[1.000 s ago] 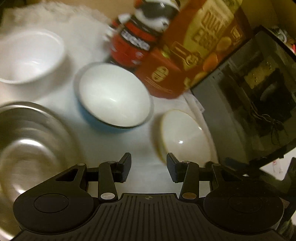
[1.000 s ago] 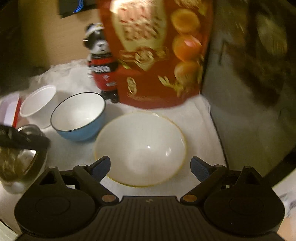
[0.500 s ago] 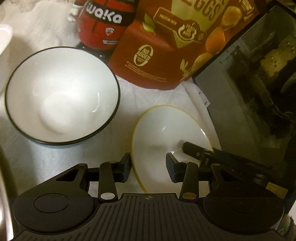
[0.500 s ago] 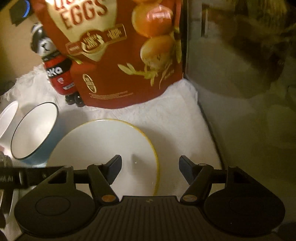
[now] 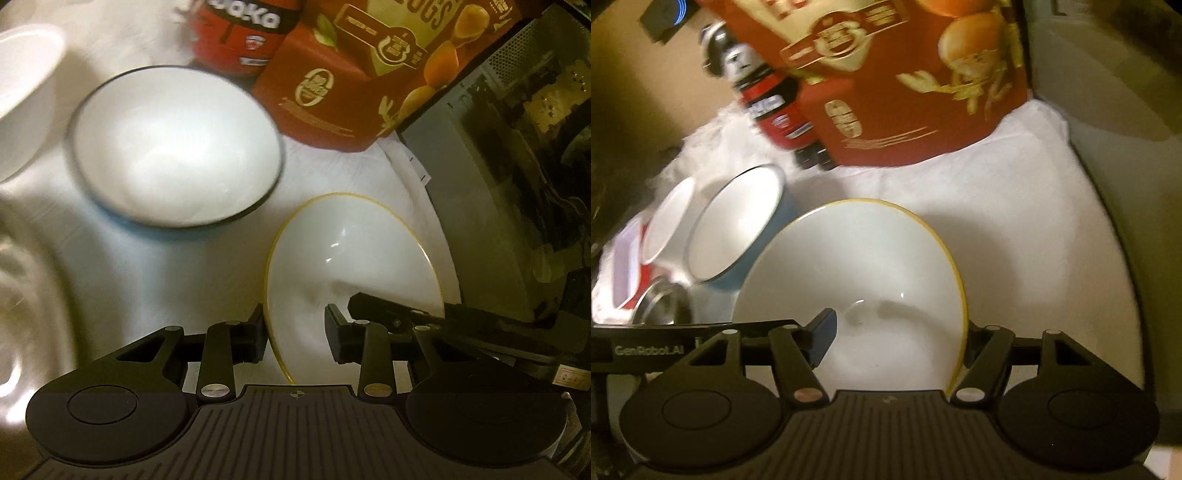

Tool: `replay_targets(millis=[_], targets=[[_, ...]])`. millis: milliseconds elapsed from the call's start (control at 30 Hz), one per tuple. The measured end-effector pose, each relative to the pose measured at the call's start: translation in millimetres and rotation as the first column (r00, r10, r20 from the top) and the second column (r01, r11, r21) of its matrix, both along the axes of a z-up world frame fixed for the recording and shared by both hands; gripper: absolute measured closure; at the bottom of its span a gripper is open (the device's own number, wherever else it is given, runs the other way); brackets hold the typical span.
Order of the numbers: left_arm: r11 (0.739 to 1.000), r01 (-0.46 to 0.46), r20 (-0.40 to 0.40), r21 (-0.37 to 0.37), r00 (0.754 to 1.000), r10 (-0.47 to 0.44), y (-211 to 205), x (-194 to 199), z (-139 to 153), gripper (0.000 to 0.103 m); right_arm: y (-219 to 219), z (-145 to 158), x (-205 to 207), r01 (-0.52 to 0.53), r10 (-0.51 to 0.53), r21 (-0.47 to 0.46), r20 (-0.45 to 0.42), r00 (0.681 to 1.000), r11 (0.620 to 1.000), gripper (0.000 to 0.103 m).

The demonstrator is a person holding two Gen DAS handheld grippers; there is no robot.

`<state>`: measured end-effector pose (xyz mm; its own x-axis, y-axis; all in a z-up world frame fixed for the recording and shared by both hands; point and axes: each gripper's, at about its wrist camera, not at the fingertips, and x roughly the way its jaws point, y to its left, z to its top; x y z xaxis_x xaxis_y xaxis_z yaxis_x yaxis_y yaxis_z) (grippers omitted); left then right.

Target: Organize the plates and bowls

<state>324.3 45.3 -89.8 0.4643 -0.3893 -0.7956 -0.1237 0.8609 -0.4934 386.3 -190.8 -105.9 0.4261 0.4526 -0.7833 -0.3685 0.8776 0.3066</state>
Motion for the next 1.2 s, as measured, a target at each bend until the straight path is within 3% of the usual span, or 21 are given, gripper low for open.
replay_targets(millis=[333,600,733,933,1067,1200], targets=[[0.999,-0.03,-0.017,0.044,0.999,0.03,35.2,-53.0,10.7,0.066,39.5,-14.0,-61.4,-0.124,0.125,0.029,-0.064,0.99,0.992,0.034],[0.999,-0.035,-0.03,0.004,0.999,0.036,49.0,-63.1,7.5,0.068,58.3,-18.3,-78.6,-0.128,0.128,-0.013,-0.017,0.992,0.992,0.029],[1.0,-0.02,0.01,0.013,1.0,0.02,56.0,-67.0,20.4,0.069,62.1,-19.7,-76.8,-0.105,0.104,-0.032,-0.023,0.994,0.994,0.029],[0.998,-0.041,0.119,-0.036,0.992,0.045,94.1,-82.2,49.1,0.071,64.0,10.5,-79.9,-0.045,0.052,-0.087,0.071,0.996,0.995,0.029],[0.999,-0.02,0.187,-0.036,0.982,0.026,119.2,-72.8,63.4,0.071,73.3,38.4,-86.4,-0.01,0.043,-0.193,0.17,0.984,0.981,0.029],[0.997,-0.08,0.23,0.009,0.97,0.075,128.9,-45.4,65.0,0.071,78.7,58.9,-78.3,0.003,0.023,-0.147,0.176,0.984,0.989,0.025]])
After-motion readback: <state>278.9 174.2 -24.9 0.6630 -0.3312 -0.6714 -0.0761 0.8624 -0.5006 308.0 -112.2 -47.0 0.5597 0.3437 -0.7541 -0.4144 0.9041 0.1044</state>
